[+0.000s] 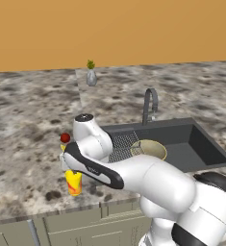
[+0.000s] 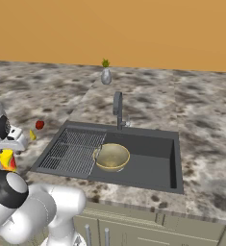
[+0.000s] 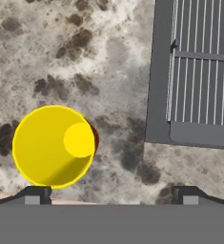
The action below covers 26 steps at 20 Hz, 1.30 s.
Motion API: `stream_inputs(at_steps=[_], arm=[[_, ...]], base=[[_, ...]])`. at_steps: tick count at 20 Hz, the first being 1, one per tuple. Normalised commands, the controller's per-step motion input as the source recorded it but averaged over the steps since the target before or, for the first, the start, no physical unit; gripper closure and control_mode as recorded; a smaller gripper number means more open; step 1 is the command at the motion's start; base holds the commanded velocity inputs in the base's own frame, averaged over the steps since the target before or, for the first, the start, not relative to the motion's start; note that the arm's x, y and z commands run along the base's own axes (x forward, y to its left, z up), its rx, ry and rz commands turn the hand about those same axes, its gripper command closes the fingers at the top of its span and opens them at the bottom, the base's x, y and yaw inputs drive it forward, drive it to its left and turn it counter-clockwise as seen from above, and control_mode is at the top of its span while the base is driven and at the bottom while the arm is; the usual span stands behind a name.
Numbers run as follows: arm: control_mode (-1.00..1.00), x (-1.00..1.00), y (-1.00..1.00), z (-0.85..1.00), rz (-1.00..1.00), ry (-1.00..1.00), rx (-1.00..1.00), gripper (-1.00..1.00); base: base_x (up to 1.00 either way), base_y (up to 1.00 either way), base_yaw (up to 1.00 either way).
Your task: Remove the lemon wedge and bell pepper from the sink. Then move the bowl and cup from the counter to the sink for washing.
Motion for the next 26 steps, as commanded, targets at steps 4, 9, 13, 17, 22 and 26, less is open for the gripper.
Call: stream_inputs(at_steps=[4, 9, 13, 17, 22, 26], arm=[[-1.00, 0.03, 0.01, -0.08, 0.00, 0.00, 0.00, -1.00], [-1.00, 0.05, 0.01, -0.07, 0.00, 0.00, 0.00, -1.00], [-1.00, 0.05, 0.02, -0.07, 0.00, 0.00, 0.00, -1.00], [-1.00, 0.06, 0.03, -0.07, 0.00, 0.00, 0.00, -1.00], [-1.00, 0.07, 0.04, -0.06, 0.00, 0.00, 0.00, -1.00], [-1.00, 0.08, 0.05, -0.07, 0.00, 0.00, 0.00, -1.00]], base=[[0.00, 0.00, 0.00], [0.00, 0.00, 0.00], [0.00, 0.00, 0.00], [0.00, 0.00, 0.00], [0.00, 0.00, 0.00], [0.00, 0.00, 0.00]])
